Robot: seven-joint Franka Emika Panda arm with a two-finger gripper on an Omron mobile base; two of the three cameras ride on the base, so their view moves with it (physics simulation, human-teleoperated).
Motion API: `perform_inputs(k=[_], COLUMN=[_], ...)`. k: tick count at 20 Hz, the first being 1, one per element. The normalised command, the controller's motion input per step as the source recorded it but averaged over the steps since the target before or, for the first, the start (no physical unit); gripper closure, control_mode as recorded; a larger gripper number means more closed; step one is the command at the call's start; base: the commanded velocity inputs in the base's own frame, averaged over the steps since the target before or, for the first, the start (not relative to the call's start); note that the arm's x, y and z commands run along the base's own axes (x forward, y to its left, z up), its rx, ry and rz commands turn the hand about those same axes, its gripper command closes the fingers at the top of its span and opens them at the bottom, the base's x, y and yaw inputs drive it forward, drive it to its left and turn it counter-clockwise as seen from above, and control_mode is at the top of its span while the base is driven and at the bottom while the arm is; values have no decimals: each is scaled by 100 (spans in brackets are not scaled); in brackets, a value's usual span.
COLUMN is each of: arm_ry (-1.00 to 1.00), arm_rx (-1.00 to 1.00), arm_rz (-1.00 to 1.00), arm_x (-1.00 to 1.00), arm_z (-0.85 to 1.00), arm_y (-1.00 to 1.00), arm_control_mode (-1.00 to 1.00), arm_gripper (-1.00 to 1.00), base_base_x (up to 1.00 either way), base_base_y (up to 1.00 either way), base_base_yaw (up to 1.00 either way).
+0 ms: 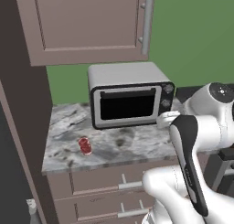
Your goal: Open the fridge, remove the tangerine, cucumber, and steak, and place them on any counter.
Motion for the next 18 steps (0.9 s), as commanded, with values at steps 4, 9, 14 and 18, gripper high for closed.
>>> perform_inputs(k=[4,9,14,18], arm_ry=[0,0,0,-2], arm_rx=[0,0,0,1], arm_rz=[8,2,0,0], arm_x=[-15,24,62,73], arm_z=[-50,-85,-83,-77], arm_y=[-3,-9,0,0], arm_control_mode=[-100,-100,-100,-100], arm_gripper=[100,100,100,100], base_base_x=[0,0,0,0], base_base_y=[0,0,0,0], base_base_yaw=[0,0,0,0])
